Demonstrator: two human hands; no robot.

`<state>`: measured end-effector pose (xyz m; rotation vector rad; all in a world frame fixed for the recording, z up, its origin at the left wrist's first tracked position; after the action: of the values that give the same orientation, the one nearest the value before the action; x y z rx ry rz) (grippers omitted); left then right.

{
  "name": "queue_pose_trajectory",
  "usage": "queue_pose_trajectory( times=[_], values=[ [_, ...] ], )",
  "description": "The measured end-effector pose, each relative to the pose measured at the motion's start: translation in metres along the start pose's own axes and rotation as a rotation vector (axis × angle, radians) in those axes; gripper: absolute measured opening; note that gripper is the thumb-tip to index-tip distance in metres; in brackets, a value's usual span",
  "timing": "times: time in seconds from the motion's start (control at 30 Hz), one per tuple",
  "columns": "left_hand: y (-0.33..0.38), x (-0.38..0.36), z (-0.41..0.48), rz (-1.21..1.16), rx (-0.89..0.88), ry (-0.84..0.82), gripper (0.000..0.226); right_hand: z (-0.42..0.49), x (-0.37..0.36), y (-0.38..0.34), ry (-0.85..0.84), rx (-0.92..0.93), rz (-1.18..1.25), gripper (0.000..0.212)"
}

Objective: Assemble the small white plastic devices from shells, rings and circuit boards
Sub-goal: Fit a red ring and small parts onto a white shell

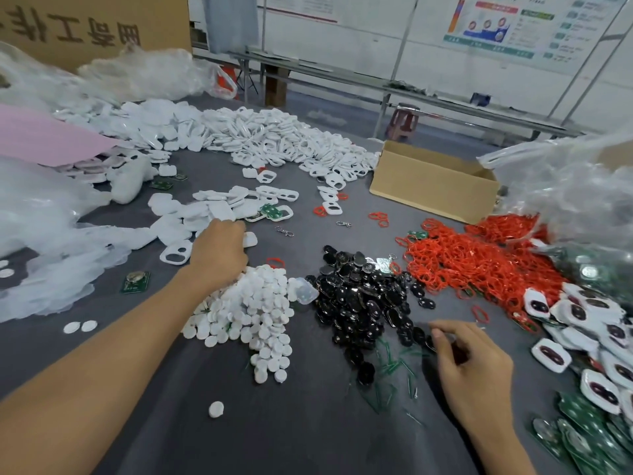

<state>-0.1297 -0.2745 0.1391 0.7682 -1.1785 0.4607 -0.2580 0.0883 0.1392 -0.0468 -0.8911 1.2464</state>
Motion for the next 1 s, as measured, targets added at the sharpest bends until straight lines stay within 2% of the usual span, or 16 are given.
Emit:
queue_pose_trajectory(
  times=[0.13, 0.33, 0.5, 0.6, 0.67, 0.8, 0.9, 1.0],
  values=[
    [-0.004, 0.003, 0.002, -0.048, -0.004, 0.004, 0.026, -0.001, 0.000, 0.000, 0.007, -0.002, 0.001, 0.026],
    [-0.006, 0.005, 0.002, -0.270, 0.021, 0.055, 0.036, 0.000, -0.003, 0.000, -0.016, -0.010, -0.014, 0.024],
    [0.001, 0.008, 0.006, -0.335, 0.011, 0.087, 0.030, -0.001, -0.004, 0.001, -0.045, -0.026, -0.017, 0.024],
    [0.004, 0.009, 0.016, -0.207, 0.006, 0.114, 0.034, 0.001, -0.004, 0.001, -0.040, -0.020, -0.012, 0.025],
    [0.016, 0.010, 0.025, -0.134, -0.032, 0.159, 0.028, 0.001, -0.006, 0.002, -0.047, -0.027, -0.011, 0.023],
    [0.073, 0.013, 0.051, -0.188, -0.245, 0.218, 0.021, 0.005, -0.003, 0.005, 0.024, -0.049, 0.030, 0.010],
    [0.128, -0.006, 0.079, -0.069, -0.422, 0.123, 0.025, 0.007, -0.003, 0.008, 0.060, -0.087, 0.046, 0.021],
    [0.158, -0.035, 0.111, 0.113, -0.407, 0.016, 0.027, 0.009, -0.004, 0.009, 0.076, -0.108, 0.022, 0.020]
  ],
)
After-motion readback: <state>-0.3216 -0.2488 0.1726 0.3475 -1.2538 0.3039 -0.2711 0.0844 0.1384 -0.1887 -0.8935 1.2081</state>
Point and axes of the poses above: each hand's wrist, its own z-axis towards the middle knuckle, its own x-axis out of the back of the hand, y = z × x, the point moved 6 cm from there along z, towards the middle knuckle, and after that the axes turned 1 degree about -y, right-handed, at the moved point
